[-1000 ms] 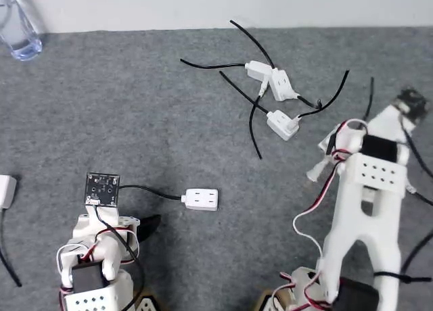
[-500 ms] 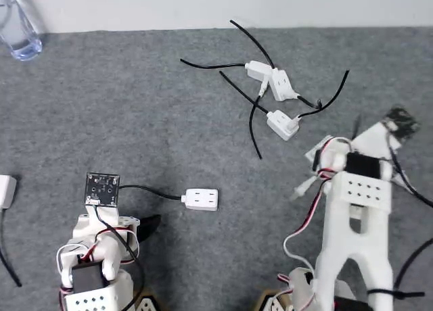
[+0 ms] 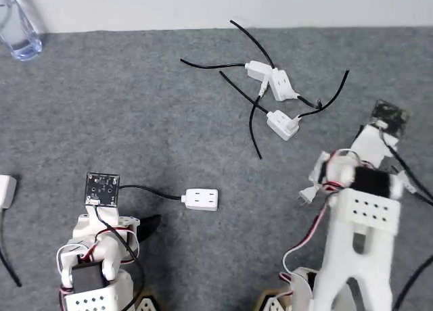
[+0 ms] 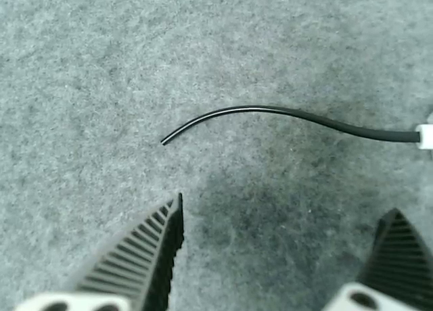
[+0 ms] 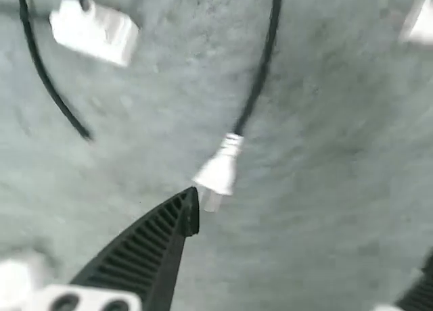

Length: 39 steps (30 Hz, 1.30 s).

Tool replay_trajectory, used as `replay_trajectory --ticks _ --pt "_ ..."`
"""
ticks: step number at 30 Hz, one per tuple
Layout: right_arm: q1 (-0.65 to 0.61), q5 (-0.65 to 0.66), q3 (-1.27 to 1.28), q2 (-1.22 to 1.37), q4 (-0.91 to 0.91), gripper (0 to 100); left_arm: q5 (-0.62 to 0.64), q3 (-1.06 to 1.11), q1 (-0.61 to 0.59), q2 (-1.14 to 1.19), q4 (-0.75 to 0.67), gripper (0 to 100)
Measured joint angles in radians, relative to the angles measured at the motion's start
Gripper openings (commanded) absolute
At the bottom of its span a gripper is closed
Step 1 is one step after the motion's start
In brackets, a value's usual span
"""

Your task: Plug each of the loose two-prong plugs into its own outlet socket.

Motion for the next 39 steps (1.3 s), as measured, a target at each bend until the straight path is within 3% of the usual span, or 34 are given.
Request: replay_trajectory --ticks 5,8,11,17,20,24,29,34,39 --pt "0.149 0.583 0.043 -0.041 0.005 17.8 0.0 0.0 0.0 0.0 0.0 42" --pt "0.206 0.838 0.12 -0.051 -0.032 15.0 0.0 0.0 0.0 0.0 0.0 42" --pt "0.226 0.918 0.201 -0.069 -0.092 15.1 0.0 0.0 0.0 0.0 0.0 42" --pt "0.229 0.945 0.338 -0.095 -0.374 15.5 0.0 0.0 0.0 0.0 0.0 42" --pt "0.218 0.979 0.35 -0.112 -0.408 21.2 0.0 0.0 0.0 0.0 0.0 42" --pt "0.133 1.162 0.353 -0.129 -0.292 29.0 0.0 0.0 0.0 0.0 0.0 42" --pt "-0.025 1.501 0.351 -0.132 -0.038 24.8 0.0 0.0 0.0 0.0 0.0 42" --pt "-0.147 1.643 0.351 -0.132 0.072 24.0 0.0 0.0 0.0 0.0 0.0 42" --pt "-0.15 1.852 0.351 -0.132 0.092 24.0 0.0 0.0 0.0 0.0 0.0 42"
